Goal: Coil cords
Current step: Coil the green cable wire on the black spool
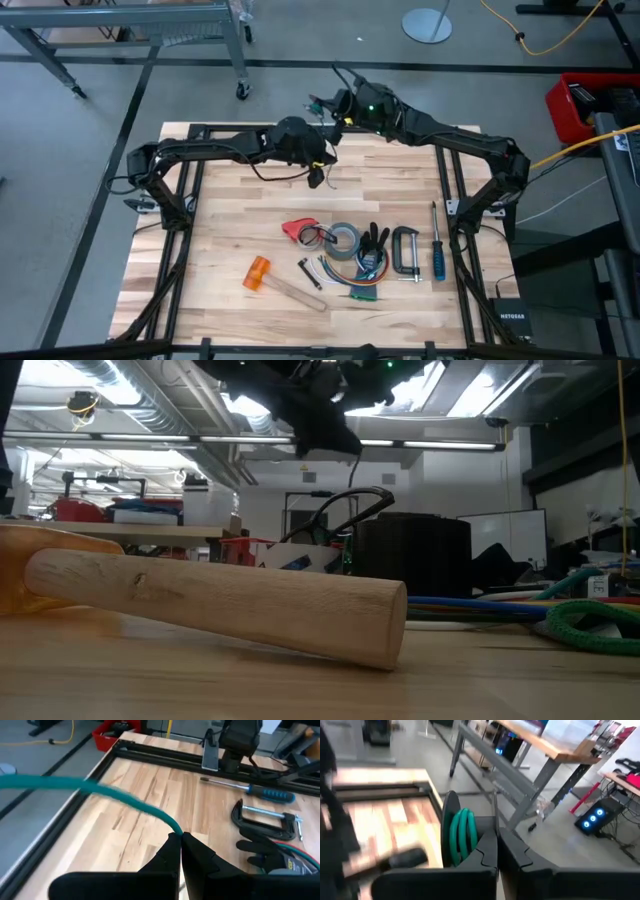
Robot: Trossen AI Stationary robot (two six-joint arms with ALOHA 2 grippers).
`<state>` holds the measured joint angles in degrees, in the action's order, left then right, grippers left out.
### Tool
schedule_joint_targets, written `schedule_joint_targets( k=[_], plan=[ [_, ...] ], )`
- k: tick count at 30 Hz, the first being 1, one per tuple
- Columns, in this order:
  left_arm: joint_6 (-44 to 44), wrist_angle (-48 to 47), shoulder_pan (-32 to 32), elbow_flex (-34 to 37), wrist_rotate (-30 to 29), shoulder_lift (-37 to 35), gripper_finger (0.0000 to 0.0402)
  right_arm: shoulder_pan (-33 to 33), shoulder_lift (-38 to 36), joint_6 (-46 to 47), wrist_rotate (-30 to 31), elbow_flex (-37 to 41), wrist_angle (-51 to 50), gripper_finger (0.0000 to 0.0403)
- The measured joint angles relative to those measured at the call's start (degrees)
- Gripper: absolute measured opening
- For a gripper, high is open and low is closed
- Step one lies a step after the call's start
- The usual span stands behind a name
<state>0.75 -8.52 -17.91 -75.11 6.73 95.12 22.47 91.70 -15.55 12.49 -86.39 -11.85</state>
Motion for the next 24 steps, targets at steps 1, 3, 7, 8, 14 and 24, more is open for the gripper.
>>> schedule_joint_targets(
  k=[1, 3, 7, 8, 14, 24],
  plan=[
    [-0.35, -0.52, 0.0, 0.0, -0.01, -0.49, 0.0, 0.06, 0.0, -0.04, 0.0, 0.0, -1.16, 0.0001],
    [-1.43, -0.68, 0.0, -0.04, -0.02, -1.27, 0.0, 0.06, 0.0, -0.11, 0.02, 0.0, -3.58, 0.0001],
    [-3.35, -0.94, -0.31, -0.07, -0.03, -1.98, 0.0, 0.06, 0.0, -0.13, -3.02, 0.0, -6.79, 0.0001],
    [-3.72, -1.11, -0.49, -0.07, -0.04, -2.06, 0.0, 0.06, 0.0, -0.04, -4.5, 0.0, -7.0, 0.0001],
    [-3.76, -1.84, -0.92, -0.07, -0.3, -2.11, 0.0, 0.1, -0.02, 0.07, -7.65, -0.09, -10.26, 0.0001],
    [-4.31, -2.72, -1.74, -0.09, -1.22, -4.35, 0.0, -0.01, -0.02, 0.35, -8.41, -0.09, -19.4, 0.0001]
  ],
)
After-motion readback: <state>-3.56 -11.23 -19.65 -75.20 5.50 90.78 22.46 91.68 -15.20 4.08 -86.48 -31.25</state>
